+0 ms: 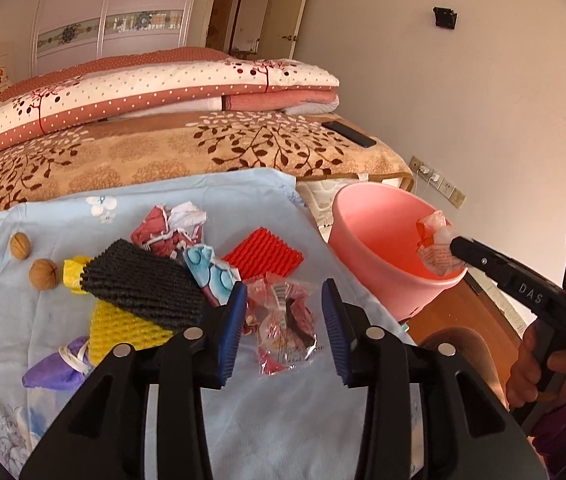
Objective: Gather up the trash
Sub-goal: 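Carry both held wrappers over the pink bucket with both tools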
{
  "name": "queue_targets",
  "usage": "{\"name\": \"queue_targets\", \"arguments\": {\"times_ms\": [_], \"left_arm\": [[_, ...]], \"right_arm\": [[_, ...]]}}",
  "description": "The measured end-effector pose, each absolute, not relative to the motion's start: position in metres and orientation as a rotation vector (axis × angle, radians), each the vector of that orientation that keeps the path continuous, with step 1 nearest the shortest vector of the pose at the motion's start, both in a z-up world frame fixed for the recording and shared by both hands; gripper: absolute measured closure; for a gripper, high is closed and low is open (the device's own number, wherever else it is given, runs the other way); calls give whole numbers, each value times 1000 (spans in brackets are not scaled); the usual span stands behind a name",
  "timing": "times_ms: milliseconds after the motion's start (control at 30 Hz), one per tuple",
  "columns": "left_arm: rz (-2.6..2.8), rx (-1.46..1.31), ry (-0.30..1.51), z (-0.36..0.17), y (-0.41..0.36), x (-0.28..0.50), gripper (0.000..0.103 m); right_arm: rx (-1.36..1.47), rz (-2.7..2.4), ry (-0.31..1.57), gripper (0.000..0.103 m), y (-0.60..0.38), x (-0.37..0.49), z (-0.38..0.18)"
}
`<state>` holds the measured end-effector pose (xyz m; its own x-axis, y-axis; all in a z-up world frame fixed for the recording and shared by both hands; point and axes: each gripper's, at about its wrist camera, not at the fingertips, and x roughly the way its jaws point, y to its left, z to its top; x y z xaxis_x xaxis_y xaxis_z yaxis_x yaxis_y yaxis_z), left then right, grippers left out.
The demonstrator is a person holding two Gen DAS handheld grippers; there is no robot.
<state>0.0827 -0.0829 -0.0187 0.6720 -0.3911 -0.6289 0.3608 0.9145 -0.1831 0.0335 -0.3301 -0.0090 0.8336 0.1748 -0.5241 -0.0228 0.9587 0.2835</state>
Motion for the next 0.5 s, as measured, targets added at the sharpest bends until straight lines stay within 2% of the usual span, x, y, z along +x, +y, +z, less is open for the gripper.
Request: {"name": "queue_targets", "arguments": {"times_ms": [333,500], "left_arm": [[-358,-64,859,-66,-93,104,64],[-359,-52,858,-74,-98,104,64]], "right_arm": [[274,102,588,75,-329,34,-13],[275,99,593,75,-330,35,-15]]}}
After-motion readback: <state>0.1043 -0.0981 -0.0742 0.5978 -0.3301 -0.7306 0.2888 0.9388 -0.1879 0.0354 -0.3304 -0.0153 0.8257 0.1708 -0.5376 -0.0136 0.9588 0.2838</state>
